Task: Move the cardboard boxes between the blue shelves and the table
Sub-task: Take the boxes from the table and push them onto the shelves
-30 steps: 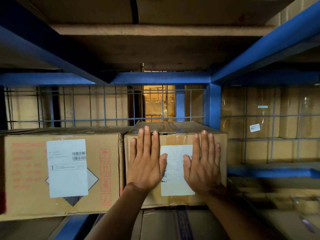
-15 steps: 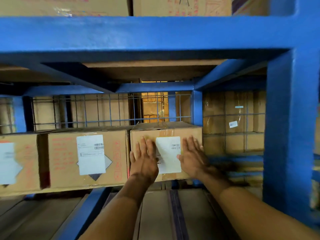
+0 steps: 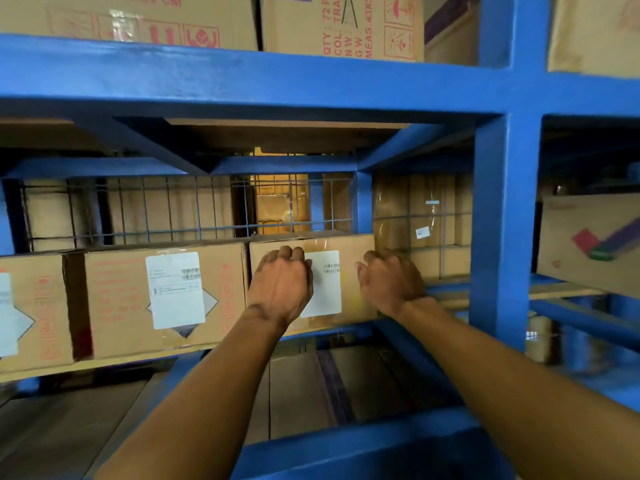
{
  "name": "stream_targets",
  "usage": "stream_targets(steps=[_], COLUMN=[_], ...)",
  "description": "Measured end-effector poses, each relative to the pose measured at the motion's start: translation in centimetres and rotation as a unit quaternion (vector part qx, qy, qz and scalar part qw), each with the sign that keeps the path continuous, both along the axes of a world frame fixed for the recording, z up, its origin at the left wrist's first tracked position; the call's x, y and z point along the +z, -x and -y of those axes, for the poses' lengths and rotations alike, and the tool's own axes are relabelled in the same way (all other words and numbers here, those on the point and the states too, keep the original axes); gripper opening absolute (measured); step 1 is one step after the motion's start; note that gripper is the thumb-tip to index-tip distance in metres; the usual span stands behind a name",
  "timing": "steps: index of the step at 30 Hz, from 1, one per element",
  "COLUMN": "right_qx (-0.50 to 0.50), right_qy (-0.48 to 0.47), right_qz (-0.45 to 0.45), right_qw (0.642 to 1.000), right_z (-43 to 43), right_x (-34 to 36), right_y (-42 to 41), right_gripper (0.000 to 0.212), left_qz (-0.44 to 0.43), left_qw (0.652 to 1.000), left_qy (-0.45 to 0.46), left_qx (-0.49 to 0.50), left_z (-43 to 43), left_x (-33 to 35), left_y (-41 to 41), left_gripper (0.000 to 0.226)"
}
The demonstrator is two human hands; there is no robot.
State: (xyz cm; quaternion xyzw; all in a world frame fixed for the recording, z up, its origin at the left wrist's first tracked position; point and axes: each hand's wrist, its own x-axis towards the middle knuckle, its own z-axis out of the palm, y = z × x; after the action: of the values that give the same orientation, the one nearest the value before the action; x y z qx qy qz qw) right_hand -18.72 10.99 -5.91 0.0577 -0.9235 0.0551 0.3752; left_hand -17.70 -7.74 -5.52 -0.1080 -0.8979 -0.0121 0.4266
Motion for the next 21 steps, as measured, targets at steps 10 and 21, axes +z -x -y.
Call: stream_targets(steps=[10,21], right_qx=[-0.162,-0.362], right_qy=[-0.006,-0.026], right_qz=[-0.015,-0.014], right_qw=[0.987,0.932], right_z=[2.1,-0.1], right_x=[-0.2,1.2], right_y=[-10.7,-30.0], right_gripper=[0.041,0.046], left_qz=[-0.023,-0.033], left_qw=[0.983,0.922], left_qy=[0.034,-0.007], left_qx=[-0.179,-0.386], left_z=[-0.7,-7.0], left_x=[0.4,1.5], left_y=[-2.3,-14.9], left_gripper=[0.028,0.037])
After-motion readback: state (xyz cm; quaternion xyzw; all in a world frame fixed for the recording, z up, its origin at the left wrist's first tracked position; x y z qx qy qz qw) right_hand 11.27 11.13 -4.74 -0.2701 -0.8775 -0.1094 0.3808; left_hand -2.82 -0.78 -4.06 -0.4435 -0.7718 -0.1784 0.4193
